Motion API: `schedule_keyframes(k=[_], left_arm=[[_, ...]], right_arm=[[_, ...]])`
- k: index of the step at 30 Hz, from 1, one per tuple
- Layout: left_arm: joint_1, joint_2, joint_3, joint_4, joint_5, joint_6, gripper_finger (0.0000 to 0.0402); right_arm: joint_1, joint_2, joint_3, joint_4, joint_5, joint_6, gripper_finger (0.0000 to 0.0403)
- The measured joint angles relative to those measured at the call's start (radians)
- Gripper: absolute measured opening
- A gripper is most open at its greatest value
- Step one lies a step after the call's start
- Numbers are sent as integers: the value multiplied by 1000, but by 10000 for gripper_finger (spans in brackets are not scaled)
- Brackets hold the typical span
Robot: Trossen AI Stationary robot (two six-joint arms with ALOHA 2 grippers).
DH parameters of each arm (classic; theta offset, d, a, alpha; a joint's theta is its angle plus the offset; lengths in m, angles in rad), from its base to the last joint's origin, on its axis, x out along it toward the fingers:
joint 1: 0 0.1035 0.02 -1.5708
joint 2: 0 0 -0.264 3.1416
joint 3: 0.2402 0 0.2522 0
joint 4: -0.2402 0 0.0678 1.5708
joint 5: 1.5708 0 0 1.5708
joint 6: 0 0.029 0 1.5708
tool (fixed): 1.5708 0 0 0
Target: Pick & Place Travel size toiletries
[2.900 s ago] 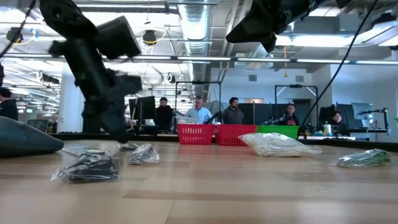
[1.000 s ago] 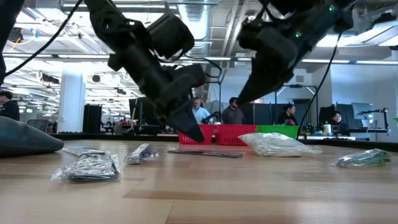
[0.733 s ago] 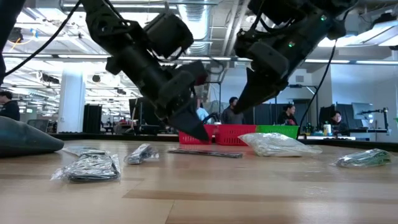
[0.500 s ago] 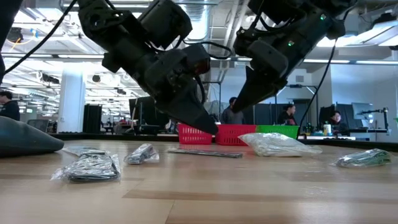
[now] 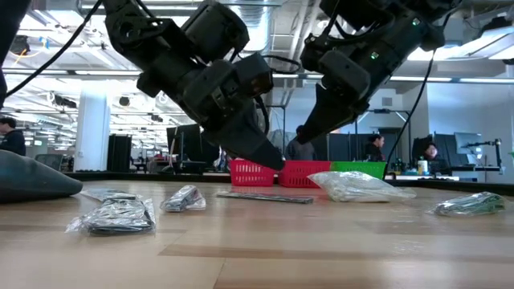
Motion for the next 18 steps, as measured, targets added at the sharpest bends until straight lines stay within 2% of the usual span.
schedule_keyframes(k=[13, 16, 18], left_arm=[[20, 95, 36, 26, 36, 5, 1], [34, 105, 38, 28, 28, -3, 1], [43, 110, 39, 38, -13, -29, 1]], right_arm=[[0, 0, 0, 8, -3, 0, 0], [0, 0, 0, 10, -3, 0, 0], [0, 0, 0, 10, -3, 0, 0]])
